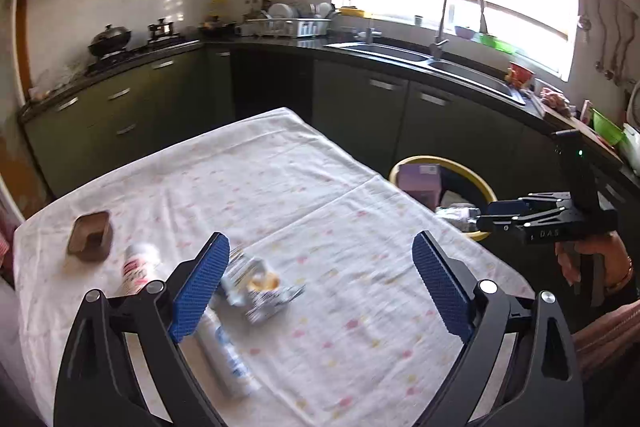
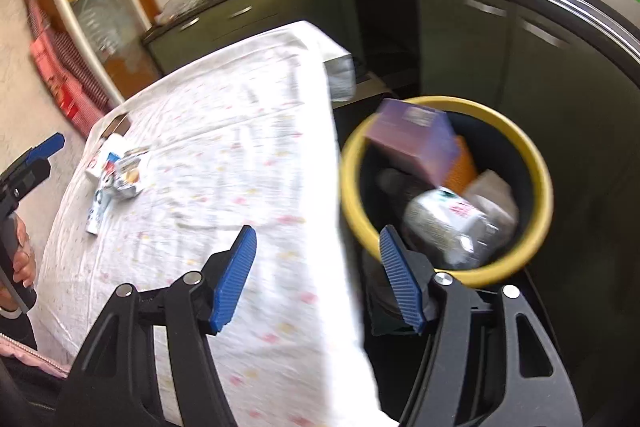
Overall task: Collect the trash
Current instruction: 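Grasp the white snack bag with the right gripper and lift it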
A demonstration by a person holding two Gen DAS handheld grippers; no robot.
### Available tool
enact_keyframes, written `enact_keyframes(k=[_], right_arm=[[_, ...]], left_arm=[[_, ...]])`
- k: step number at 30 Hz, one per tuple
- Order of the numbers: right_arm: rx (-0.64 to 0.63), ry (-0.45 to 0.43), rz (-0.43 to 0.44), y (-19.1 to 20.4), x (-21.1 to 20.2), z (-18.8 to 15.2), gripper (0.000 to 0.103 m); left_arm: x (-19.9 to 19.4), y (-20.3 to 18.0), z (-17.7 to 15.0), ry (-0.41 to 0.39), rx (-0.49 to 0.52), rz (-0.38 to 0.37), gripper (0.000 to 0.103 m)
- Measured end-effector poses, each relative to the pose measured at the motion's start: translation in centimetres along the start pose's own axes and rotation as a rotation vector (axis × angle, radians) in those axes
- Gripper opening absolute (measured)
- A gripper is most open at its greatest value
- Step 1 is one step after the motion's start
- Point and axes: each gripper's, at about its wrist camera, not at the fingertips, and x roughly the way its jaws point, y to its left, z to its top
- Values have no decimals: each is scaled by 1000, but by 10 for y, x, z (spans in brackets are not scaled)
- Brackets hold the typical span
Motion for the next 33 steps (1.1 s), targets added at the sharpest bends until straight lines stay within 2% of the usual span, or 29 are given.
enact_keyframes(k=[4, 6, 10, 14, 18, 23, 33], right_arm=[[-123, 45, 80, 60, 25, 15, 61], [-188, 78, 146, 93, 38, 23, 61], [-256, 135, 217, 150, 65, 38, 61], [-285, 204, 280, 192, 89, 48, 61], [-315, 260, 254, 216, 109, 55, 61], [-342, 305, 208, 225, 127, 53, 61], [-374, 282, 117, 232, 138, 50, 60]], left_arm=[[-26, 43, -42, 34, -73, 112, 92], [-36, 61, -59, 46, -110, 145, 92], [-52, 87, -84, 52, -156, 205, 92], [-57, 94, -97, 50, -181, 204, 92], [-59, 97, -103, 42, -190, 195, 92], [-61, 101, -110, 32, -204, 184, 92], [-63, 104, -115, 30, -218, 176, 92]])
